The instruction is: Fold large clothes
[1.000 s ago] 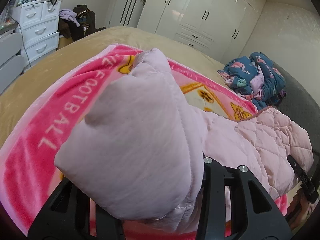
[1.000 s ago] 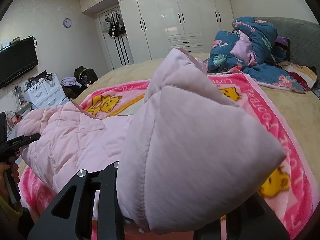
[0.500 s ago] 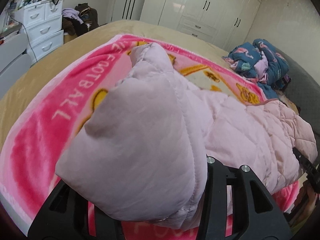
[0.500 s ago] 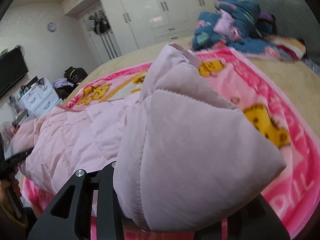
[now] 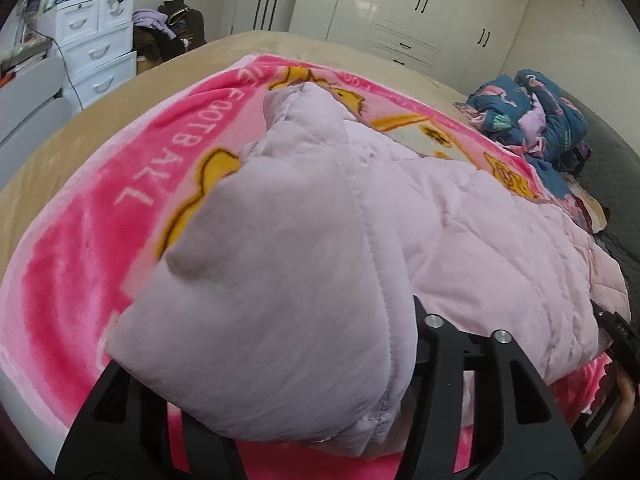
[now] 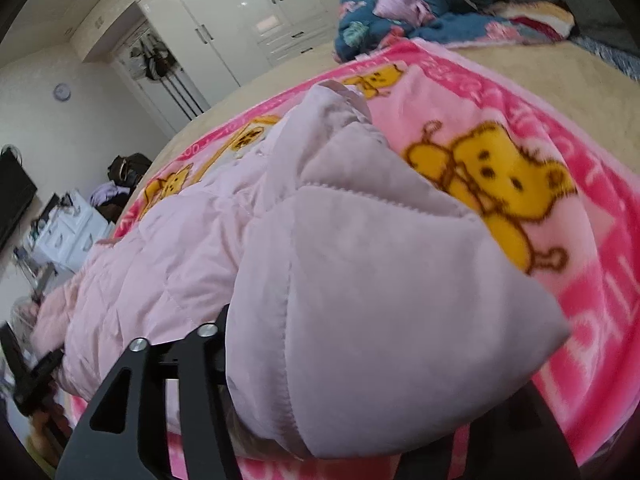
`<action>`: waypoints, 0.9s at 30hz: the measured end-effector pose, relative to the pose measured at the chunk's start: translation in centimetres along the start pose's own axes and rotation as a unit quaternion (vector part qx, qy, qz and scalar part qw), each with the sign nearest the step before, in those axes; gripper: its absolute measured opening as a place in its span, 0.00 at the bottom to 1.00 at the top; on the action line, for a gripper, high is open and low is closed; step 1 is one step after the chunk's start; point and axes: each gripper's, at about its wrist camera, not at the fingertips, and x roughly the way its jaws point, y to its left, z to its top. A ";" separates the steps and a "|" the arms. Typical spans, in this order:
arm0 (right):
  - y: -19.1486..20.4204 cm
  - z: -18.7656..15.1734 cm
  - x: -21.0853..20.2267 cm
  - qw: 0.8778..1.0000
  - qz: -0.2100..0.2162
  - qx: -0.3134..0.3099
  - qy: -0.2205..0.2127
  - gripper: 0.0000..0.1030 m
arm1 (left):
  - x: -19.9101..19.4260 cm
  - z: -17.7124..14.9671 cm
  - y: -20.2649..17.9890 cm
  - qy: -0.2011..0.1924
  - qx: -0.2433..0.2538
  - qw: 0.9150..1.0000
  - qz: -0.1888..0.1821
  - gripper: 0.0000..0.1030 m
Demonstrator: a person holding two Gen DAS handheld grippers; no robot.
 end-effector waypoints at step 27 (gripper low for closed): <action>4.3 -4.0 -15.7 0.984 -0.033 -0.118 -0.126 0.96 | -11.0 -1.5 0.4 -0.080 0.020 0.996 0.046 0.91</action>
